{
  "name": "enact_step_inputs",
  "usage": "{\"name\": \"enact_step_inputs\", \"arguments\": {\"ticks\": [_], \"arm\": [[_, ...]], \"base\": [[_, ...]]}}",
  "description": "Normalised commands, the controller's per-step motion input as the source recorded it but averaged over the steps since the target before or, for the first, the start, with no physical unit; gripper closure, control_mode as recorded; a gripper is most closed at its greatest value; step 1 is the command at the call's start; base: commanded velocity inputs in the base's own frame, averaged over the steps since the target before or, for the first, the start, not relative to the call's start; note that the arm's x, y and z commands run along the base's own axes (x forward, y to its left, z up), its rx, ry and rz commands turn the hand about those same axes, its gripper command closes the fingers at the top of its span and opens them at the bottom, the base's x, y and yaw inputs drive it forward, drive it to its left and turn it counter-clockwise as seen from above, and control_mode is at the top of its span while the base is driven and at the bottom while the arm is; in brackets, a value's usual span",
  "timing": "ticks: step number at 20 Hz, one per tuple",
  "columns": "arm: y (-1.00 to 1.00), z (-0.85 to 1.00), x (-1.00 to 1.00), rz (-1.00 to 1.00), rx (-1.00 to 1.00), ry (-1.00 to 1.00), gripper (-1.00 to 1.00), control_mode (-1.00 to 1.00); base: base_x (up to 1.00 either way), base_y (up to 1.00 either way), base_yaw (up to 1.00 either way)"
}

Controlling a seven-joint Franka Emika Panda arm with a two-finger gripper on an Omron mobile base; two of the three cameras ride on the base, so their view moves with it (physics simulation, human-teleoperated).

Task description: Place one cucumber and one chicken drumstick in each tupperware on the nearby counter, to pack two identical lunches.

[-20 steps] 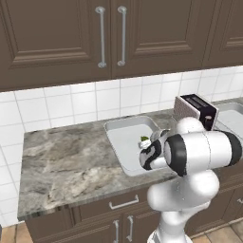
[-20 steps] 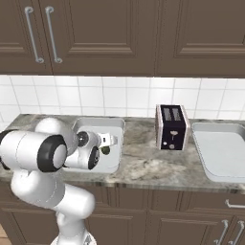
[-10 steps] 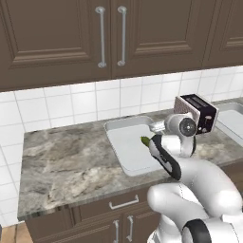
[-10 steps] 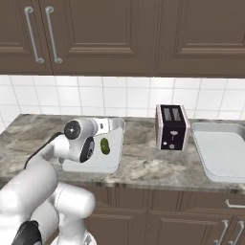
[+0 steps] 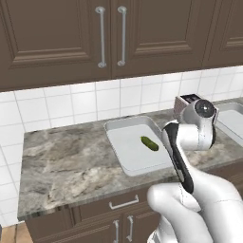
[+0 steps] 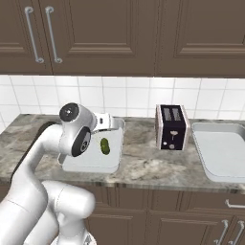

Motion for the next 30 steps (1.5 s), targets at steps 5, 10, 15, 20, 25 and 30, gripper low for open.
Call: {"name": "enact_step_inputs", "arguments": {"ticks": [5, 10, 15, 20, 25, 30], "arm": [[0.06, -0.07, -0.97, 0.19, -0.05, 0.02, -1.00, -1.00], [0.44, -0.37, -0.82, 0.26, -0.06, -0.09, -1.00, -1.00], [0.48, -0.07, -0.13, 0.16, -0.03, -0.06, -1.00, -1.00], [0.36, -0.02, -0.01, 0.07, -0.05, -0.02, -1.00, -1.00], [0.15, -0.18, -0.04, 0.01, -0.02, -0.09, -1.00, -1.00], [0.00, -0.10, -0.08, -0.01, 0.00, -0.04, -1.00, 1.00]], "base": [[0.00, 0.00, 0.00], [0.00, 0.00, 0.00], [0.00, 0.00, 0.00], [0.00, 0.00, 0.00], [0.00, 0.00, 0.00], [-0.36, 0.00, -0.04]]}}
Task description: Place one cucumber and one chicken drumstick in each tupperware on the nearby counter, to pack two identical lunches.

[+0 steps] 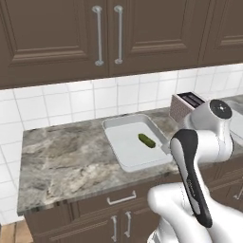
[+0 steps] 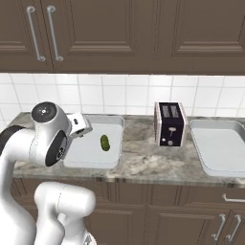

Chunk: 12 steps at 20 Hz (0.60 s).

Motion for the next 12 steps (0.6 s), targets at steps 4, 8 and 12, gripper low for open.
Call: {"name": "enact_step_inputs", "arguments": {"ticks": [4, 8, 12], "arm": [[0.00, 0.00, 0.00, 0.00, 0.00, 0.00, -1.00, 1.00], [0.00, 0.00, 0.00, 0.00, 0.00, 0.00, -1.00, 1.00], [0.00, 0.00, 0.00, 0.00, 0.00, 0.00, -1.00, 1.00]], "base": [[-0.92, -0.33, -0.17], [-0.62, -0.63, -0.19], [0.01, -0.86, -0.15]]}}
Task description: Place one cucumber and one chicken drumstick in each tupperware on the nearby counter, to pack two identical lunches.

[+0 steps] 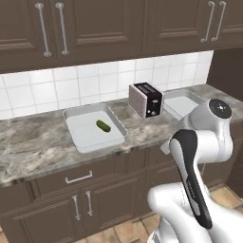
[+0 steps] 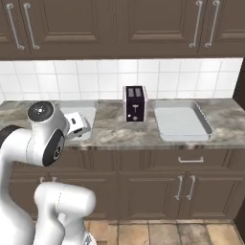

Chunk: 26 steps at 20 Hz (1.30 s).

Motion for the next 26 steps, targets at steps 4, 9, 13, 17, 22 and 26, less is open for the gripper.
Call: {"name": "enact_step_inputs", "arguments": {"ticks": [4, 9, 13, 17, 22, 26], "arm": [[0.00, 0.00, 0.00, 0.00, 0.00, 0.00, -1.00, 1.00], [0.00, 0.00, 0.00, 0.00, 0.00, 0.00, -1.00, 1.00], [0.00, 0.00, 0.00, 0.00, 0.00, 0.00, -1.00, 1.00], [0.00, 0.00, 0.00, 0.00, 0.00, 0.00, -1.00, 1.00], [0.00, 0.00, 0.00, 0.00, 0.00, 0.00, -1.00, 1.00], [0.00, 0.00, 0.00, 0.00, 0.00, 0.00, -1.00, 1.00]], "base": [[0.06, -0.95, -0.11], [0.01, -0.98, -0.06], [-0.21, -0.90, 0.00], [-0.56, -0.83, 0.10], [-0.57, -0.48, 0.19], [-0.41, -0.40, 0.25]]}}
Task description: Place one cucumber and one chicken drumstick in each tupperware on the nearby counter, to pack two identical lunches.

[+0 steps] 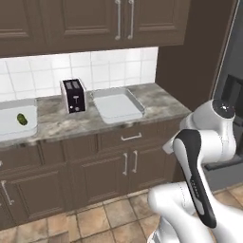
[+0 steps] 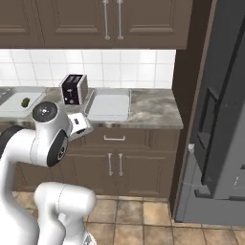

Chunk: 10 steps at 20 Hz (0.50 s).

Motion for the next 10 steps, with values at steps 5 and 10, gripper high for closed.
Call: {"name": "enact_step_inputs", "arguments": {"ticks": [5, 10], "arm": [[0.00, 0.00, 0.00, 0.00, 0.00, 0.00, -1.00, 1.00], [0.00, 0.00, 0.00, 0.00, 0.00, 0.00, -1.00, 1.00]], "base": [[-0.48, -0.71, 0.19], [-0.39, -1.00, 0.06]]}}
